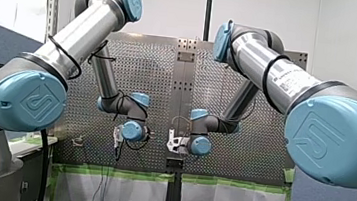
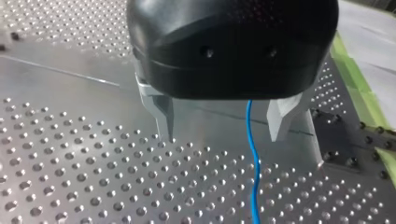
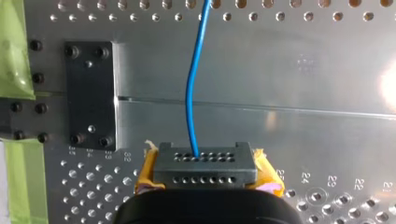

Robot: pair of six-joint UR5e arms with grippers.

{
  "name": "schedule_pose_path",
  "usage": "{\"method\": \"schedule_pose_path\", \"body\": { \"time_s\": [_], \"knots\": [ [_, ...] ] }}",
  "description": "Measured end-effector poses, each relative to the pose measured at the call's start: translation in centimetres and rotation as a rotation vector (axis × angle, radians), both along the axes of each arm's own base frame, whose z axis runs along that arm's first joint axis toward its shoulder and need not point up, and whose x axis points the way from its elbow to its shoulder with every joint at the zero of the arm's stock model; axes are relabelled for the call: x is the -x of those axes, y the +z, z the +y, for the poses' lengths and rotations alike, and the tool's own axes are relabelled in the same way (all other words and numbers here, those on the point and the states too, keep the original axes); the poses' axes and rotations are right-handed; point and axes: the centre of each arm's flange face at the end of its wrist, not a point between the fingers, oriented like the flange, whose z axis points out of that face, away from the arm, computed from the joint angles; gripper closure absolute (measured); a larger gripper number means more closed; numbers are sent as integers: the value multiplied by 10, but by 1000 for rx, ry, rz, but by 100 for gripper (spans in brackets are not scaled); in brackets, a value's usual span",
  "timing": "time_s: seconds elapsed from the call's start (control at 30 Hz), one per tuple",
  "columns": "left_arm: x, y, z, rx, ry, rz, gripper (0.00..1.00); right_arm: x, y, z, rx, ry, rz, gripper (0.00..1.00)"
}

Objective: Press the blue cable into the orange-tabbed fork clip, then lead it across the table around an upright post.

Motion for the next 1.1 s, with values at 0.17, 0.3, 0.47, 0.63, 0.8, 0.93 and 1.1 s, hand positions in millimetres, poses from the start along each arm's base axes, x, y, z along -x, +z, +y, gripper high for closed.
{"method": "schedule_pose_path", "body": {
  "time_s": [0.17, 0.3, 0.47, 0.63, 0.8, 0.93, 1.1],
  "knots": [
    [-4, 1, 6, 4, 31, -3, 0, -1, 0, 1, 0, 2, 0, 100],
    [-7, 2, 9, 5, 46, -6, 0, -1, 0, 2, -1, 3, 0, 100],
    [-9, 2, 15, 3, 69, -5, 0, -2, -1, 3, -1, 5, 1, 100],
    [-9, -9, 17, -20, 89, 23, 0, -3, -1, 4, -2, 6, -1, 100],
    [-12, -27, 17, -72, 102, 55, 0, -3, -1, 4, -2, 6, -1, 100],
    [-19, -43, 18, -103, 115, 90, 0, -3, -1, 4, -3, 7, 0, 100],
    [-31, -45, 13, -107, 121, 103, 0, -3, -1, 4, -3, 8, 2, 100]
  ]
}}
